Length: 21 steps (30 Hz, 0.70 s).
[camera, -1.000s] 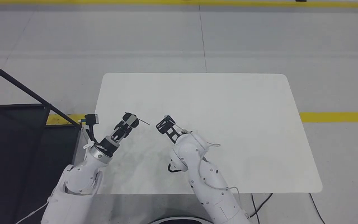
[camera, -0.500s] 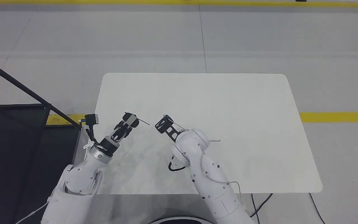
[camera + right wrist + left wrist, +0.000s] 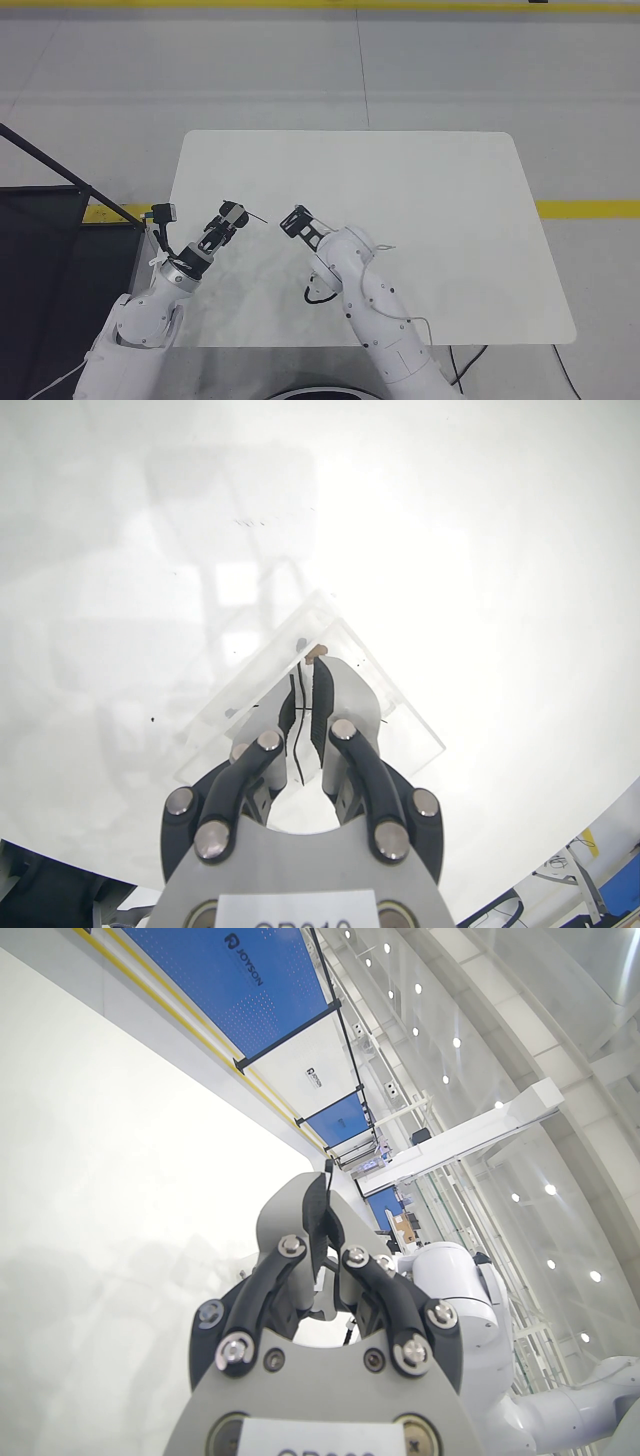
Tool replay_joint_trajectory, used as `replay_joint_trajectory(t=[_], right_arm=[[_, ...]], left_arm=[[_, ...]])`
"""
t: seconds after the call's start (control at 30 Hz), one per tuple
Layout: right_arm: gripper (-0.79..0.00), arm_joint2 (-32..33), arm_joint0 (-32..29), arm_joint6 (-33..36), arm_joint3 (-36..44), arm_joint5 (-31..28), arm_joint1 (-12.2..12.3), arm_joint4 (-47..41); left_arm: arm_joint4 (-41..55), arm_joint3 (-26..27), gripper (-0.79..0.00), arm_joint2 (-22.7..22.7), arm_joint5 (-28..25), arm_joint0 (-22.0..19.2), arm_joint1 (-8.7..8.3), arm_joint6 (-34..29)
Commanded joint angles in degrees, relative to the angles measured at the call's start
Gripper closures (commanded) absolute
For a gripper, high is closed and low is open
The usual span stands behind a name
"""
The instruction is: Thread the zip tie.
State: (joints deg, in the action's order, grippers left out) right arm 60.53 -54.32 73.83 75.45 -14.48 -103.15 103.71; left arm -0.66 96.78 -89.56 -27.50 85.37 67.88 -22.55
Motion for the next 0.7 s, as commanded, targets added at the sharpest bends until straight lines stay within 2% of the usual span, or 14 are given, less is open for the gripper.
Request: replay_joint_trajectory(t=[0.0, 0.13, 0.23, 0.67], right_arm=[[-0.132, 0.1, 0.2, -0.1, -0.4, 0.0, 0.0, -0.3], [-0.099, 0.3, 0.5, -0.2, -0.7, 0.0, 0.1, -0.6], [0.0, 0.3, 0.7, -0.2, -0.9, 0.1, 0.1, -0.7], [0.0, 0.6, -1.1, -1.1, 3.7, -0.1, 0.8, 0.2]], left_arm=[[0.0, 0.0, 0.0, 0.0, 0.0, 0.0, 0.0, 0.0], [0.0, 0.0, 0.0, 0.0, 0.0, 0.0, 0.0, 0.0], [0.0, 0.0, 0.0, 0.0, 0.0, 0.0, 0.0, 0.0], [0.0, 0.0, 0.0, 0.0, 0.0, 0.0, 0.0, 0.0]])
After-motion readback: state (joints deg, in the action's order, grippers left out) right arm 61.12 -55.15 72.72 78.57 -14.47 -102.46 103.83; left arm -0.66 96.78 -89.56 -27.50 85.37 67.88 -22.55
